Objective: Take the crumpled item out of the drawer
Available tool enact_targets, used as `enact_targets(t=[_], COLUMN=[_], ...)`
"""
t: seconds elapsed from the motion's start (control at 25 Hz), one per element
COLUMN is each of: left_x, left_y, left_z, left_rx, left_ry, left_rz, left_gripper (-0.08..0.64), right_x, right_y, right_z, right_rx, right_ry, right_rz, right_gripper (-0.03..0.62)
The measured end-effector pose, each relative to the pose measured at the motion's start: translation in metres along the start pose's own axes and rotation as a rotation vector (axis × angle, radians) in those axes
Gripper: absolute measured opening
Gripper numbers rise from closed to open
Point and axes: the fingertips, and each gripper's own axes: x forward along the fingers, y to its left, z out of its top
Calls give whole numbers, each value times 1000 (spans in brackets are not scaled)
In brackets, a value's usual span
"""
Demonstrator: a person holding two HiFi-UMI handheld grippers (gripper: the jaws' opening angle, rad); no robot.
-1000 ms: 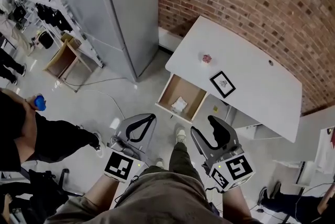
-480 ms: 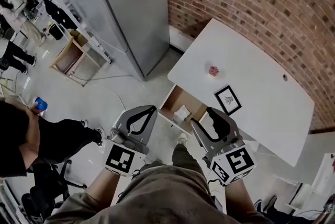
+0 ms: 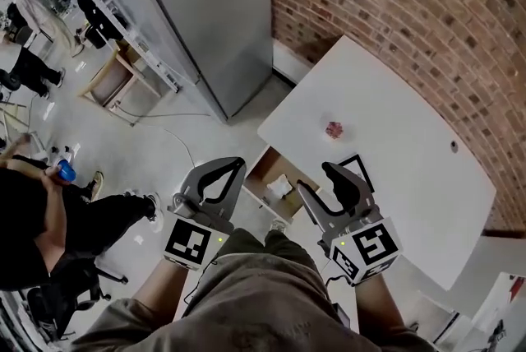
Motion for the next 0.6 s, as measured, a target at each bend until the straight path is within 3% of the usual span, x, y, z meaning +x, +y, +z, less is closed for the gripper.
enact_targets(t=[0.6], left_x=[2], left_y=[23], left_z=[-28], left_rx=[-4], left_ry=[47], left_rz=[-53], left_gripper=[1], right_x=[32], right_y=[1], right_z=[-25], right_rx=[49], right_ry=[93], right_rz=[-34], right_gripper=[247])
